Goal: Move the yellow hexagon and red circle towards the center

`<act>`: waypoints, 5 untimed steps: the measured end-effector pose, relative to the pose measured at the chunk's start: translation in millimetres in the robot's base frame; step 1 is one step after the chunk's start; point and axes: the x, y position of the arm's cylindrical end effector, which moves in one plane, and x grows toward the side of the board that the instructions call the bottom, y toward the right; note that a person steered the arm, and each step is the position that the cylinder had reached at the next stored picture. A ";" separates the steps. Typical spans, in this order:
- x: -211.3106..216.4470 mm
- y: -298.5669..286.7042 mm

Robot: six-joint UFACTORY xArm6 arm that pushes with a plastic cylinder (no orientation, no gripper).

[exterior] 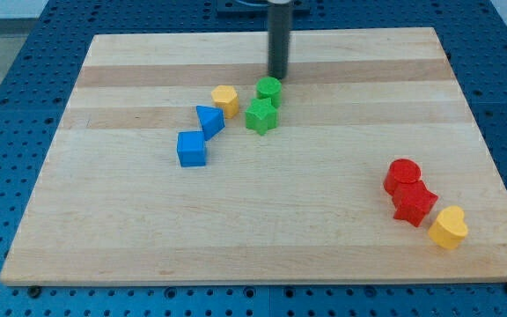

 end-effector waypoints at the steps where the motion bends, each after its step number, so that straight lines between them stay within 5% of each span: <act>1: 0.0 -56.5; 5: 42.5 -92.9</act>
